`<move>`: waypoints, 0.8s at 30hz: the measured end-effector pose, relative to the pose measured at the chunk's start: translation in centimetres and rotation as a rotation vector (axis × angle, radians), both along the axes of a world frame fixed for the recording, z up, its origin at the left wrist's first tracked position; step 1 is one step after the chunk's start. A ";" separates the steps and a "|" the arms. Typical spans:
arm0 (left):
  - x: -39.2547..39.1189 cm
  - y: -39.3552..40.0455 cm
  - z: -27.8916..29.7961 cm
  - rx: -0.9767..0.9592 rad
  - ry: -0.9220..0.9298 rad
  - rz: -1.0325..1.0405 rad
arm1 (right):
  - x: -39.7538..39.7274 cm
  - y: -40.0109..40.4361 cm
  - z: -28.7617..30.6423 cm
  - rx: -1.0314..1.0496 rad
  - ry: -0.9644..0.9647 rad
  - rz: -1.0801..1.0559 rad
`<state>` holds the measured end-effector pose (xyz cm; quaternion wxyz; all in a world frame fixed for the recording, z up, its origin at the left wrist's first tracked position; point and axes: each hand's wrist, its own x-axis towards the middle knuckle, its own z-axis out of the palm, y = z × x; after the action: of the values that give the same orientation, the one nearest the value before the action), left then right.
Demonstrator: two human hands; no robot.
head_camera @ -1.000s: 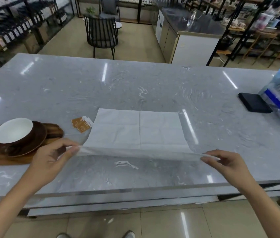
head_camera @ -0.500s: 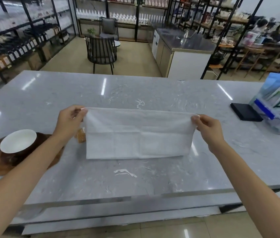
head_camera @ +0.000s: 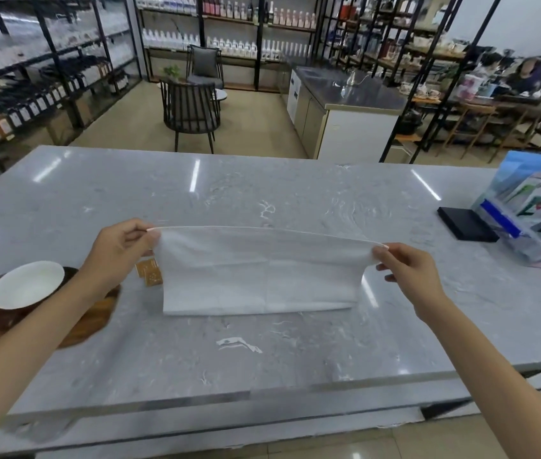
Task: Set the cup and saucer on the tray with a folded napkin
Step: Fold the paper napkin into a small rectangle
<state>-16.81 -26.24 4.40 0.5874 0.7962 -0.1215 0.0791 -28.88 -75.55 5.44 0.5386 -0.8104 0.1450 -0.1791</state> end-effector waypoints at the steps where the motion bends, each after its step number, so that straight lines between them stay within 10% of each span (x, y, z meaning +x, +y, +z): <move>1: -1.1 0.4 -0.1 -0.009 -0.012 -0.003 | -1.1 -0.1 -0.1 -0.010 -0.003 0.014; 24: 0.1 0.1 15.3 -0.567 -0.407 0.033 | -0.6 1.6 15.6 0.309 -0.470 0.094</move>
<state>-16.66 -26.18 19.67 0.7475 0.5711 -0.1965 0.2765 -29.48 -74.00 21.02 0.6825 -0.6606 0.0039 -0.3127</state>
